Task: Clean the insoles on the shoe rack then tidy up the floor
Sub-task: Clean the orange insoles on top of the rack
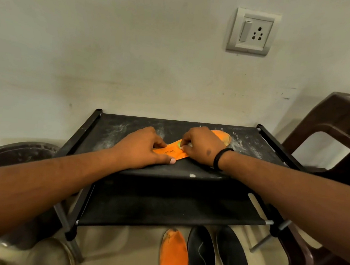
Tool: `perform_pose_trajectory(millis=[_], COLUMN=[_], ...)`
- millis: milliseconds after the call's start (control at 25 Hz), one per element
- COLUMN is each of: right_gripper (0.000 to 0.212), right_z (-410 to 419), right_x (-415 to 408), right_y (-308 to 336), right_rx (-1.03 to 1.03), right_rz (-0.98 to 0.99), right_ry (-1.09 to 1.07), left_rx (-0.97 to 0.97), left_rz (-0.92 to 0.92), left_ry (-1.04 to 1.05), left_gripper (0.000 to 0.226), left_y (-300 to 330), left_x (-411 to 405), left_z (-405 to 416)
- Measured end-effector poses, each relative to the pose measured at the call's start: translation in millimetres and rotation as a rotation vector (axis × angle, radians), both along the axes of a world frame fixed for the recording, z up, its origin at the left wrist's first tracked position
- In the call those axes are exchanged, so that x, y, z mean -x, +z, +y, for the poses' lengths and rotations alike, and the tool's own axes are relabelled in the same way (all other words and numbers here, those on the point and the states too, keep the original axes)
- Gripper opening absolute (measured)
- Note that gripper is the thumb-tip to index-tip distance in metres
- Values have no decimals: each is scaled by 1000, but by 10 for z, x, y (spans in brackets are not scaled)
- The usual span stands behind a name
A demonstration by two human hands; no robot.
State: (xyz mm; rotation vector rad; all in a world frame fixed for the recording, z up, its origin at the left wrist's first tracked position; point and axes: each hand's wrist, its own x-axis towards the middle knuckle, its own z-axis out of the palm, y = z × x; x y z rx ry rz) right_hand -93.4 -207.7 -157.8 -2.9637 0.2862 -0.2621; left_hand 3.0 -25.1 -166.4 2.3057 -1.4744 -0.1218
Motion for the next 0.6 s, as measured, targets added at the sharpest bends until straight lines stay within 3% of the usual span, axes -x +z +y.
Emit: perform_pose_trajectory(millis=[200,400,600], right_gripper=[18,14,12], right_z=[-111,261,39], right_x=[-96,22,-115], right_y=[-3,9,36], right_rx=[-18,-265,-59], right_rz=[-28,22,44], right_ry=[-154,68,-118], left_rx=[4,38,19], left_rz=[6,1,-36], left_ry=[-1,-38,-24], left_gripper=[54,61,81], left_y=[-1,-69,-110], left_x=[-1,-96,-135], left_z=[-2,-9,-73])
